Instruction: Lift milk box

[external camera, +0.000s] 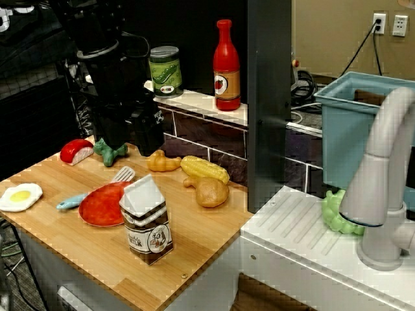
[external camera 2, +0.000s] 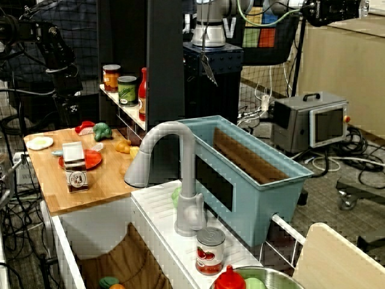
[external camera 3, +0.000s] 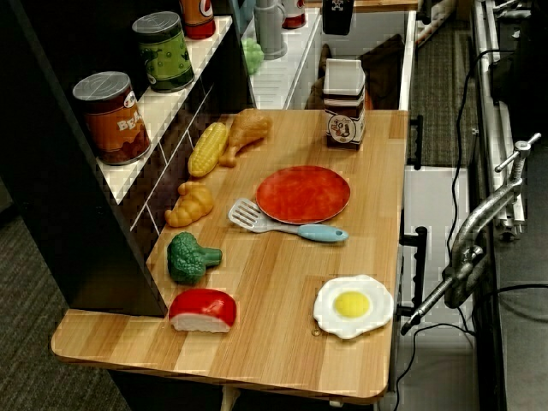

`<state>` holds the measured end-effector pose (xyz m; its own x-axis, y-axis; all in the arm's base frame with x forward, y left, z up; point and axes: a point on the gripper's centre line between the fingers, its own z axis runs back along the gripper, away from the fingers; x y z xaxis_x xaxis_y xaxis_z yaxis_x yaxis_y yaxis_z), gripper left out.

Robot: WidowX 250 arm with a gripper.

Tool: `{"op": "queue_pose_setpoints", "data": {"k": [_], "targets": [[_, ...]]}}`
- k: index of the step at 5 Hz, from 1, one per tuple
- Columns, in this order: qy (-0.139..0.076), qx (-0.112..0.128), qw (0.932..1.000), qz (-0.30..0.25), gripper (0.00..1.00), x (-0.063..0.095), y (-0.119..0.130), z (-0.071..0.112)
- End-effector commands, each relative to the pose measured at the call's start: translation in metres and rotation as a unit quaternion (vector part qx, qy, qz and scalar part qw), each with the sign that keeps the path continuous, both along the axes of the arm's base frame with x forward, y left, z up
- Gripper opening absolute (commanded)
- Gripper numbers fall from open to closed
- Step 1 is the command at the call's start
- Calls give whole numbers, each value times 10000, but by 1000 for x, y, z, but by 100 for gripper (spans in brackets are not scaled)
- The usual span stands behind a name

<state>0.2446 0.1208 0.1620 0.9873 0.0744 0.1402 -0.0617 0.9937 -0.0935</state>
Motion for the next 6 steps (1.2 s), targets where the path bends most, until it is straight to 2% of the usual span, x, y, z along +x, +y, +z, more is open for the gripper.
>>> {"op": "queue_pose_setpoints", "data": {"k": [1,2,3,5,6], "targets": [[0,0,10000,0,100,0,0,0],[172,314,9991,-225,100,3,-5,-30],[222,387,9981,-422,100,6,-2,-59],[277,813,9952,-462,100,9,11,-99],[447,811,9948,-426,0,12,15,-108]]}}
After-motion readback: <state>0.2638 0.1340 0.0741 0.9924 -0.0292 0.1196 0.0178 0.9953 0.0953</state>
